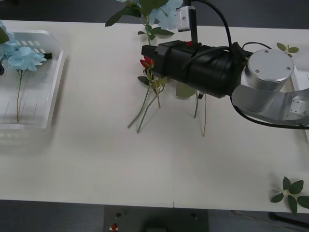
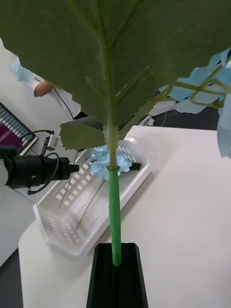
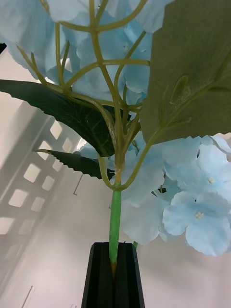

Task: Put the red flowers into the right box and the blue flowers into the left box

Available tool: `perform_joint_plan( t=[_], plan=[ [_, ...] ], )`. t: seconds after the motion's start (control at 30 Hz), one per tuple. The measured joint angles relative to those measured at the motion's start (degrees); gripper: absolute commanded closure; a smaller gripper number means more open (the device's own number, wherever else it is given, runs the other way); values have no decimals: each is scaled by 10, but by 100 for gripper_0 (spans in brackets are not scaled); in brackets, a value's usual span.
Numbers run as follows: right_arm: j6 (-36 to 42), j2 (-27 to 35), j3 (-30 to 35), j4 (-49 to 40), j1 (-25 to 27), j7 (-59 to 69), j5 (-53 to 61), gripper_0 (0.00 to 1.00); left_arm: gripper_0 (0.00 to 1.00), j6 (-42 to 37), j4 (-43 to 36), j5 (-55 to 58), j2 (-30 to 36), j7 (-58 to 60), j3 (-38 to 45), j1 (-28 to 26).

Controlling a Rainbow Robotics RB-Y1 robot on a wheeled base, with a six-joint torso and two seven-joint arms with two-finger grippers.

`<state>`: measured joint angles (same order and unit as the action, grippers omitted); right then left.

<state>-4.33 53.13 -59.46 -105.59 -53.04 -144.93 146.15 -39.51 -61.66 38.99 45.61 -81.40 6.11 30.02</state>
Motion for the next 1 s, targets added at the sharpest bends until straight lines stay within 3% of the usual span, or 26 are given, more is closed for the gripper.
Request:
perform_joint_plan(
  t=[0.07, 0.1, 0.17, 0.3, 0.6, 0.73, 0.8, 1.0],
  plan=[
    [-11, -10, -18, 0, -11, 0, 0, 100, 61, 1, 5, 0, -4, 0, 1, 0],
    [-14, -16, -23, 0, -14, 0, 0, 100, 51, 1, 7, 0, -4, 0, 1, 0],
    [-15, -29, -28, 0, -15, 0, 0, 100, 23, 1, 8, -2, -4, 0, 1, 0],
    [-34, -52, -38, 0, -15, 0, 0, 100, 17, 1, 8, -13, -4, 0, 1, 0],
    [-38, -56, -52, 0, -15, 0, -13, 100, 17, -13, 8, -26, -4, 0, 5, 0],
    [-38, -56, -52, 0, -15, 0, -13, 100, 17, -132, -13, -26, -4, -11, 56, 0],
    [-38, -56, -52, 0, -15, 0, -13, 100, 17, -226, -49, -26, -5, -60, 108, 0],
    [-38, -56, -52, 0, -15, 0, -13, 100, 17, -385, -157, 27, -5, -147, 214, 0]
  ],
)
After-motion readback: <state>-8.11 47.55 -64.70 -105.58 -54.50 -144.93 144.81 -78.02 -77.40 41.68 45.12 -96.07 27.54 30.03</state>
